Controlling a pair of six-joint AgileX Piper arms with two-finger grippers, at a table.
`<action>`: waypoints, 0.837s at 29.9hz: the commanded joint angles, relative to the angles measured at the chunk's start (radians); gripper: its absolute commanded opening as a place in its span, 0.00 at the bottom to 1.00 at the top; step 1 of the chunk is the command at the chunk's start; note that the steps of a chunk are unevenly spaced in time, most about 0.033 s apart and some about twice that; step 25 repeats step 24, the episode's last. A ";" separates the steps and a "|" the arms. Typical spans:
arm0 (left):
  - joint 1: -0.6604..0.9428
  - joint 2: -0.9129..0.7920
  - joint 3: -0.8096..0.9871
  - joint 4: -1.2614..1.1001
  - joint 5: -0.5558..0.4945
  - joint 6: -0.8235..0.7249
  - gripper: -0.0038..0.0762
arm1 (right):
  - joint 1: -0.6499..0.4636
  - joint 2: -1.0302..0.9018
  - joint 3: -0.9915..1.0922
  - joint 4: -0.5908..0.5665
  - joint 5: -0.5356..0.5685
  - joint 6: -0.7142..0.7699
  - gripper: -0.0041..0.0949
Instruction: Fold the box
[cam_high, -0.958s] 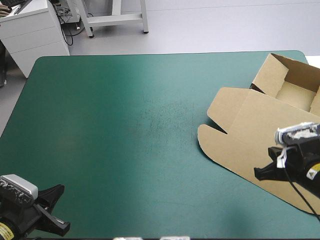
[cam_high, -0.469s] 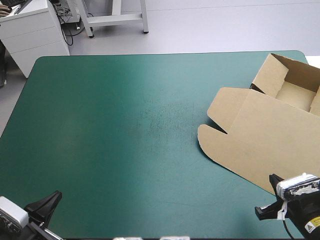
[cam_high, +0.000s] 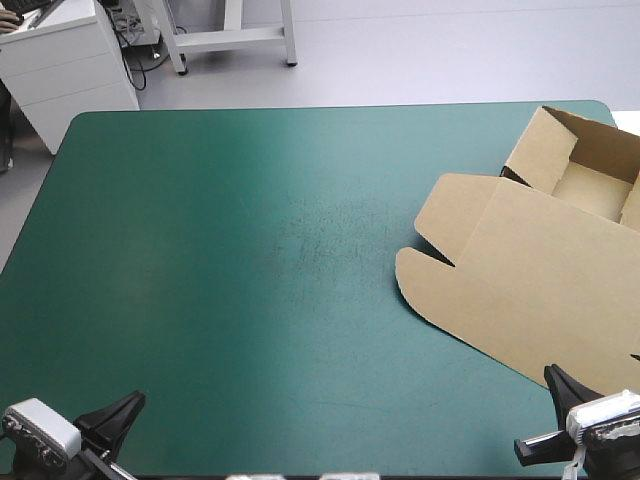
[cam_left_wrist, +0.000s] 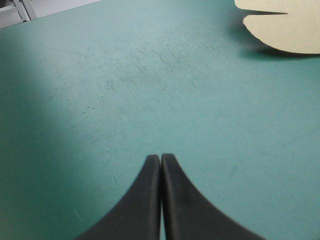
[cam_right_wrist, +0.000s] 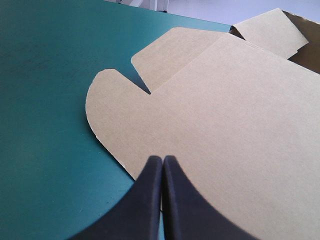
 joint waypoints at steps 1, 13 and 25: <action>-0.001 -0.011 -0.015 -0.020 -0.067 0.006 0.01 | 0.001 -0.026 -0.022 0.005 -0.079 0.004 0.02; -0.001 -0.011 -0.014 -0.025 -0.067 0.002 0.01 | 0.001 -0.026 -0.022 0.003 -0.081 0.009 0.02; -0.001 -0.011 -0.014 -0.025 -0.067 0.002 0.01 | 0.001 -0.026 -0.022 0.003 -0.081 0.009 0.02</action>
